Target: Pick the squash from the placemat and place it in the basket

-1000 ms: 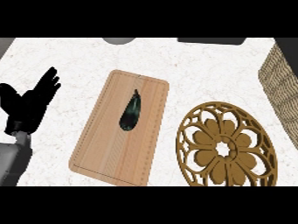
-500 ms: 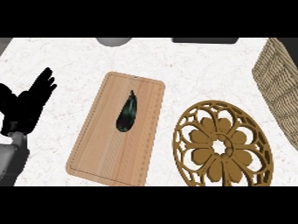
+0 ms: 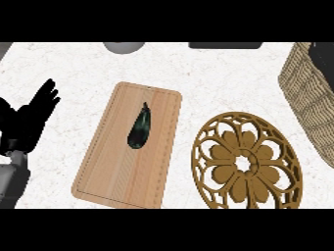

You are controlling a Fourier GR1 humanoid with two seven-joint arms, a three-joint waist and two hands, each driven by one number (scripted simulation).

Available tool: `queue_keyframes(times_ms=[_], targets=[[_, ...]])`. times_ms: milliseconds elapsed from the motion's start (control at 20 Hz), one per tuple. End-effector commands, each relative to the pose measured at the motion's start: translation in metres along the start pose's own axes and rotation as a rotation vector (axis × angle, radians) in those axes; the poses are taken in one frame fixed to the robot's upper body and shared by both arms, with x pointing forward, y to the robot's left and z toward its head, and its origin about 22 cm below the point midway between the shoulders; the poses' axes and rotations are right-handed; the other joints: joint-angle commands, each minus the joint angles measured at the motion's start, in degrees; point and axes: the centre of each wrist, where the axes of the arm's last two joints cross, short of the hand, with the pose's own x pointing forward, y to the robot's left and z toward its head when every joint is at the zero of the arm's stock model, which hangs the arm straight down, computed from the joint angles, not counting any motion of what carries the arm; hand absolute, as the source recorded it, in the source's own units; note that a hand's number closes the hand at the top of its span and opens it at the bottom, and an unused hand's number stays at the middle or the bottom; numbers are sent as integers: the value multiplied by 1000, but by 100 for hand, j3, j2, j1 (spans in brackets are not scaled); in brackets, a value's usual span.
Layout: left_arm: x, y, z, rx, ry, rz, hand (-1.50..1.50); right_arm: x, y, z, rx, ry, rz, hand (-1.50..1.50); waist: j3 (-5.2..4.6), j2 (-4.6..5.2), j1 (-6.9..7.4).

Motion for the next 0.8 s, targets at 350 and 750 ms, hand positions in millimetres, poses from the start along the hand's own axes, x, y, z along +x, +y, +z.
queue_keyframes(times_ms=[350, 750], targets=[[9, 5, -1, -1, 4, 5, 0, -57, 26, -22, -92, 278, -48, -150, -2, 4, -18], [-7, -6, 9, -10, -2, -15, 0, -45, 13, -35, -146, 224, -201, -150, -6, -21, -19]])
